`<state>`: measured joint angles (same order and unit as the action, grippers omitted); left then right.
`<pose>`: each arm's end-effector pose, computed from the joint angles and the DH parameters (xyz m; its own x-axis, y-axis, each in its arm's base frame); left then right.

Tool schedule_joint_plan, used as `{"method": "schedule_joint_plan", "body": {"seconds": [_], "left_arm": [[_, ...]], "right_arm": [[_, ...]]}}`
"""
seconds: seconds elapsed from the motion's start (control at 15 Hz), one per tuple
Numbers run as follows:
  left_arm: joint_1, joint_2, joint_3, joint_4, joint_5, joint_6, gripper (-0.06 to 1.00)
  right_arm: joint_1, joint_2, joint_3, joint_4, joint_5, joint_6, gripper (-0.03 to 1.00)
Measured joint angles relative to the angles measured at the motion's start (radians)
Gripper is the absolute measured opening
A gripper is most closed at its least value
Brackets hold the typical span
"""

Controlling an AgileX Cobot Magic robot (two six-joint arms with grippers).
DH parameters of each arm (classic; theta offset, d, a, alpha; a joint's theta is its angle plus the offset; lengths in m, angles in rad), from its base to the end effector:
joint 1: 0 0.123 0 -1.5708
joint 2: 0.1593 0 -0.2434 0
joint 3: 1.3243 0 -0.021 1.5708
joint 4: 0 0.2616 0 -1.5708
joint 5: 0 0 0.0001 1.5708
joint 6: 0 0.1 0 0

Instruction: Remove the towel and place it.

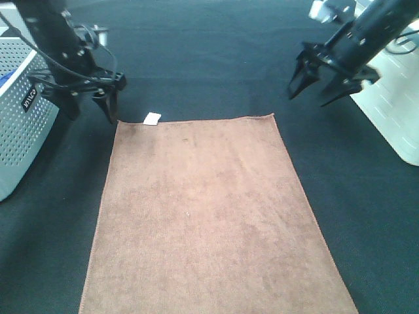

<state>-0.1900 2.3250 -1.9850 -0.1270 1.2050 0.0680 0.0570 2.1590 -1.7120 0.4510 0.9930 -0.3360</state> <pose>0.4520 -0.0990 0.1280 -0.9707 0.2093 -0.1180 0.2227 0.9681 -0.1149 0.4394 0.0617 0.1392 -0.9485 -0.1262 -0.2904 -0.2233 0.9169 0.3307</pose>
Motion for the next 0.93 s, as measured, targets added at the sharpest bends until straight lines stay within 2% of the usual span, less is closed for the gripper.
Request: {"method": "schedule_joint_plan", "body": {"seconds": [0.33,0.53,0.93], "left_arm": [[0.008,0.173,-0.174,-0.102,0.004,0.015,0.72],[0.008,0.235,-0.195,-0.157,0.007,0.018,0.72],[0.009,0.246,-0.201,-0.175,0.009,0.019,0.72]], "right_arm": [[0.0,0.225,-0.191,0.051,-0.004,-0.068,0.68],[0.0,0.309,-0.23,0.079,-0.007,-0.073,0.68],[-0.003,0.343,-0.245,0.142,-0.009,-0.075,0.68]]}}
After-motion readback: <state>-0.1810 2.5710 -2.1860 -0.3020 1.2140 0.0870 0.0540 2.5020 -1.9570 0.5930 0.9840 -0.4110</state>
